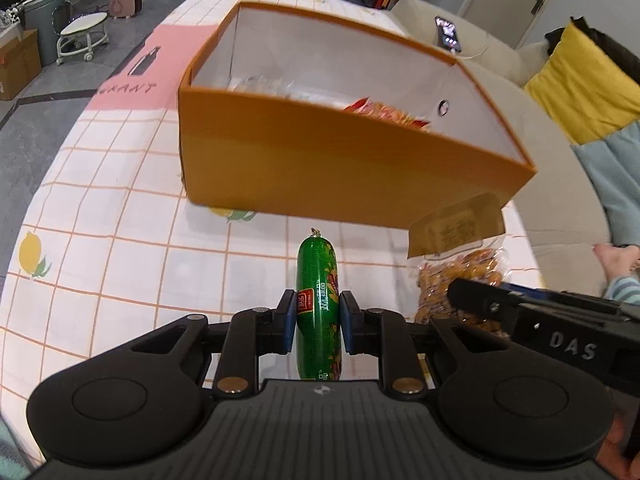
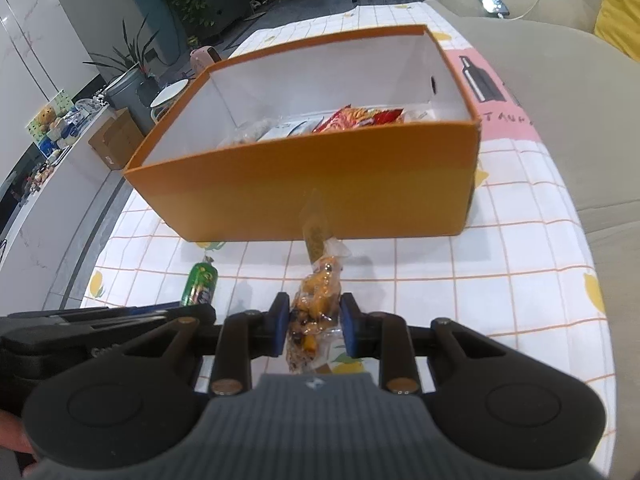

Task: Organize snacks
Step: 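Lift both snacks and carry them over the orange box, then lower both snacks into the orange box and open both tools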

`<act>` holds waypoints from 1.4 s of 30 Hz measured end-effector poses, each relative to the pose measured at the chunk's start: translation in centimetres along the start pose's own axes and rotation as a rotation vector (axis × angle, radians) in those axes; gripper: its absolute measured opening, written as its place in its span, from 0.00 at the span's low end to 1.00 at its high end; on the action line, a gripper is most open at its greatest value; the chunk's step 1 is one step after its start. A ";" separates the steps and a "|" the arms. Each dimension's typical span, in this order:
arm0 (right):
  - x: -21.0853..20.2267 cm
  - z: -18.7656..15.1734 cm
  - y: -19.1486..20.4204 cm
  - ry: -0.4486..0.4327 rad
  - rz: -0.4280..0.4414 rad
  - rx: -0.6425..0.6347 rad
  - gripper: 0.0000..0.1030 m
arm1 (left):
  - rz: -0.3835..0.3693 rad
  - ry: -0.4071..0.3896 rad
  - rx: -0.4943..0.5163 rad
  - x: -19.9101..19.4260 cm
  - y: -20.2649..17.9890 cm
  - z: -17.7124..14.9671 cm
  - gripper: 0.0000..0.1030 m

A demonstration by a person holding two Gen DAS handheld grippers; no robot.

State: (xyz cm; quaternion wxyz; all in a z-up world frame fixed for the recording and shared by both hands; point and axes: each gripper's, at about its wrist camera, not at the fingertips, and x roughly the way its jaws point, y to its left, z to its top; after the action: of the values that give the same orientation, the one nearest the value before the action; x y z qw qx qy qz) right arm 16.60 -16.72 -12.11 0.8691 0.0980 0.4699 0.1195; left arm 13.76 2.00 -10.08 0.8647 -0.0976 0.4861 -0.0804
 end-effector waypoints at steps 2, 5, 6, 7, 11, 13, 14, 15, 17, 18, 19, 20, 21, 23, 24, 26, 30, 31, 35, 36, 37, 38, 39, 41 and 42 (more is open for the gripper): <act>-0.8 -0.1 0.1 -0.009 -0.006 -0.002 0.23 | -0.005 -0.014 0.001 -1.0 -0.4 0.2 0.23; -2.2 -0.3 0.3 -0.027 -0.022 -0.010 0.23 | 0.000 -0.032 0.004 -2.2 -0.9 0.4 0.23; -2.7 -0.3 0.4 -0.034 -0.025 -0.011 0.23 | -0.003 -0.041 0.005 -2.7 -1.0 0.4 0.23; -3.2 -0.3 0.5 -0.041 -0.025 -0.010 0.23 | -0.007 -0.050 0.005 -3.2 -1.1 0.5 0.23; -5.5 0.0 0.5 -0.077 -0.024 -0.013 0.23 | -0.015 -0.091 0.015 -5.3 -1.7 1.0 0.24; -6.8 0.2 0.7 -0.101 -0.024 -0.019 0.23 | -0.021 -0.107 0.022 -6.4 -1.9 1.6 0.23; -7.6 0.4 0.7 -0.117 -0.019 -0.024 0.23 | -0.027 -0.117 0.025 -7.0 -2.1 1.8 0.23; -8.2 0.6 0.8 -0.129 -0.015 -0.028 0.23 | -0.034 -0.130 0.028 -7.6 -2.3 2.1 0.23; -9.5 1.1 0.9 -0.156 -0.008 -0.038 0.23 | -0.047 -0.149 0.034 -8.5 -2.6 2.8 0.23; -10.1 1.5 0.9 -0.167 -0.005 -0.044 0.23 | -0.057 -0.158 0.038 -8.8 -2.8 3.3 0.23; -10.6 1.9 0.9 -0.180 -0.003 -0.053 0.23 | -0.068 -0.164 0.044 -9.1 -3.0 3.8 0.23; -11.0 2.4 1.1 -0.192 -0.002 -0.063 0.23 | -0.077 -0.170 0.052 -9.3 -3.1 4.3 0.23; -11.4 3.0 1.2 -0.203 0.000 -0.076 0.23 | -0.083 -0.175 0.062 -9.5 -3.4 5.0 0.23; -11.8 4.2 1.3 -0.221 0.011 -0.102 0.23 | -0.088 -0.185 0.089 -9.6 -3.8 6.2 0.23; -11.9 4.8 1.3 -0.227 0.013 -0.113 0.23 | -0.093 -0.188 0.100 -9.6 -4.0 6.9 0.23; -11.9 6.2 1.3 -0.238 0.007 -0.147 0.23 | -0.111 -0.188 0.112 -9.2 -4.2 8.4 0.23; -10.7 9.4 1.2 -0.253 -0.004 -0.221 0.23 | -0.132 -0.179 0.132 -8.0 -4.5 11.5 0.23; -10.3 10.3 1.2 -0.253 -0.006 -0.233 0.23 | -0.133 -0.178 0.139 -7.6 -4.7 12.3 0.23; -8.1 13.9 0.5 -0.225 0.004 -0.255 0.23 | -0.155 -0.167 0.144 -5.6 -4.9 15.3 0.23; -7.1 14.9 0.2 -0.211 0.002 -0.248 0.23 | -0.163 -0.157 0.137 -4.8 -4.9 16.1 0.23; -6.4 15.6 0.0 -0.200 -0.004 -0.249 0.23 | -0.169 -0.146 0.130 -4.0 -4.9 16.7 0.23; -5.4 16.5 -0.2 -0.183 -0.011 -0.254 0.23 | -0.174 -0.135 0.126 -3.2 -4.8 17.3 0.23; -4.5 17.1 -0.3 -0.169 -0.017 -0.254 0.23 | -0.174 -0.121 0.122 -2.1 -4.7 17.9 0.23; -2.4 18.3 -0.7 -0.138 -0.036 -0.269 0.23 | -0.162 -0.098 0.119 -0.1 -4.6 18.9 0.23; -1.3 18.8 -0.7 -0.125 -0.048 -0.291 0.23 | -0.156 -0.085 0.119 1.1 -4.4 19.3 0.23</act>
State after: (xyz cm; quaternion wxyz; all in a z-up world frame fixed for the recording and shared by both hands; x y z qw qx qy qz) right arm 31.78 -18.90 -1.17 0.9042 -0.0330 0.3949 0.1595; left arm 30.60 -0.77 -0.08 0.8800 -0.0868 0.4343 -0.1719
